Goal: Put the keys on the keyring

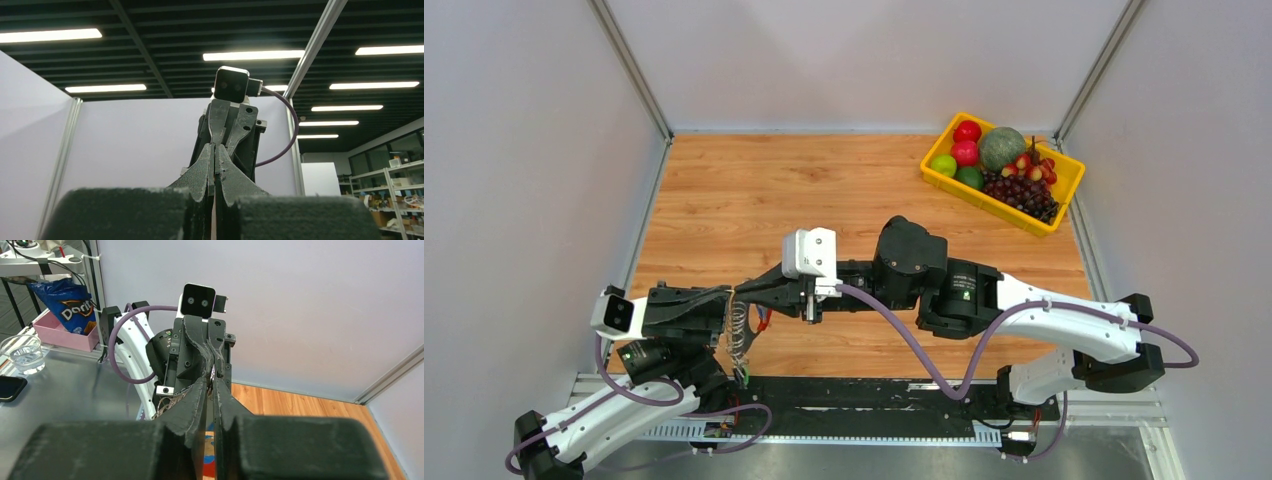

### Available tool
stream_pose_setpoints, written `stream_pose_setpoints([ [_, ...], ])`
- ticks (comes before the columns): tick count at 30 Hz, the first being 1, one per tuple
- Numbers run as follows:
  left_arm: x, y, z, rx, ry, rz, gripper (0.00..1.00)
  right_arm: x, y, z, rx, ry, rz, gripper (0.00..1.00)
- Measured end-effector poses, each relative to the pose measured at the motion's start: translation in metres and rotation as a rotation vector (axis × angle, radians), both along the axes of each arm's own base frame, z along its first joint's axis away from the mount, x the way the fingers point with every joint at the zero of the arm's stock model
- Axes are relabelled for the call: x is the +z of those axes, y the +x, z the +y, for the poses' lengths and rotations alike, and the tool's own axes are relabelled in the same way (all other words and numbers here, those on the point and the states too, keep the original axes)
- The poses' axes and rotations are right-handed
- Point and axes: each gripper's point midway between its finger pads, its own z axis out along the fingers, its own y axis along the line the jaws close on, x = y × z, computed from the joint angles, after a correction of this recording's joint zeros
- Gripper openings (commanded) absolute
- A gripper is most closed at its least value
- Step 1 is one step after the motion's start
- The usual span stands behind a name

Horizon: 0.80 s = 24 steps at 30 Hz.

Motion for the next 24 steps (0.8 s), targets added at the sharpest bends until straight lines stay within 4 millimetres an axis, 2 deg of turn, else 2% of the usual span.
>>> stream_pose_setpoints([
  [1, 0.0, 0.0, 0.0, -0.001, 0.0, -0.001, 0.0, 0.0, 0.0, 0.0, 0.002, 0.0, 0.001, 0.0],
  [8, 0.0, -0.001, 0.0, -0.003, -0.001, -0.005, 0.01, 0.001, 0.002, 0.0, 0.005, 0.0, 0.017, 0.0],
  [9, 0.0, -0.001, 0.0, -0.003, 0.0, -0.006, 0.03, 0.001, 0.002, 0.0, 0.005, 0.0, 0.019, 0.0],
  [10, 0.0, -0.001, 0.0, -0.004, 0.002, -0.007, 0.13, 0.001, 0.003, 0.0, 0.004, 0.0, 0.023, 0.0],
  [13, 0.0, -0.003, -0.003, -0.015, 0.02, -0.012, 0.29, 0.001, 0.006, -0.002, -0.001, -0.017, 0.046, 0.0],
  [15, 0.001, -0.004, -0.007, -0.021, 0.051, -0.009, 0.37, 0.002, 0.011, -0.004, -0.01, -0.035, 0.07, 0.0],
  [21, 0.02, -0.001, -0.024, 0.029, 0.296, 0.064, 0.47, 0.014, 0.022, -0.022, -0.035, -0.052, 0.138, 0.0],
  [24, 0.021, 0.0, -0.029, 0.056, 0.424, 0.107, 0.49, 0.008, 0.03, -0.037, -0.063, -0.09, 0.166, 0.0],
])
